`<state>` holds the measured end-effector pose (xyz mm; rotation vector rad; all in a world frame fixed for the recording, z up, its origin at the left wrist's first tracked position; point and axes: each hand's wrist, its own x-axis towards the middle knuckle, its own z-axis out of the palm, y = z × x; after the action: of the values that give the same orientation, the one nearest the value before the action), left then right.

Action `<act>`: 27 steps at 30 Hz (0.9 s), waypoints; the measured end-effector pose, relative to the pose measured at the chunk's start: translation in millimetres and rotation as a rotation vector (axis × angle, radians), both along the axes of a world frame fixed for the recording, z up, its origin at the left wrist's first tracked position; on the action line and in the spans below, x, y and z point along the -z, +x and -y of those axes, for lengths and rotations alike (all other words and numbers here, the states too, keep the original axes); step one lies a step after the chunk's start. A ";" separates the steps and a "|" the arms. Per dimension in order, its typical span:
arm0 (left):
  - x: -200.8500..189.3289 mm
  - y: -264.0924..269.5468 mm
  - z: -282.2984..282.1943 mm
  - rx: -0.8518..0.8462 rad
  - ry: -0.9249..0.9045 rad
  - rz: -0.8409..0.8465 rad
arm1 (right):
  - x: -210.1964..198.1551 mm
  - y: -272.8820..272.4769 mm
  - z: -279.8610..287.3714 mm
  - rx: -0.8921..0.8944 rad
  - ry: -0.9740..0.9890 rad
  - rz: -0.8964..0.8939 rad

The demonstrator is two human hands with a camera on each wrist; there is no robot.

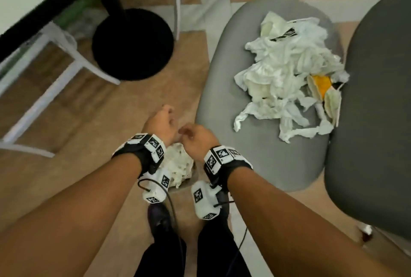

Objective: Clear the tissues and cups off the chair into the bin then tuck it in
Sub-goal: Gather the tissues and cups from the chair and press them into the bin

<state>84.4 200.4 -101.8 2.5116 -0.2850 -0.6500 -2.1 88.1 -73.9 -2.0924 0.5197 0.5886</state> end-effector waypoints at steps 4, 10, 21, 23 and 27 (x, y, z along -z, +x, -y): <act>-24.6 -21.4 82.4 0.265 -0.047 0.082 | -14.0 -36.5 98.4 0.242 -0.148 0.053; -28.6 -74.3 194.0 0.711 -0.070 0.293 | 11.0 -109.6 214.3 0.583 -0.467 0.115; 3.3 -88.5 215.7 0.745 0.124 0.103 | 38.8 -138.6 263.5 0.462 -0.426 -0.175; 1.0 -84.8 217.5 0.632 0.112 0.074 | 45.3 -135.8 260.6 0.447 -0.417 -0.098; 0.4 -82.8 213.6 0.394 -0.021 -0.031 | 45.7 -124.1 246.5 0.365 -0.289 -0.006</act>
<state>1.6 -13.2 -102.1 2.4406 -0.7827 -0.8296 -126.2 -158.4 -119.7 -2.1866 1.0135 0.3209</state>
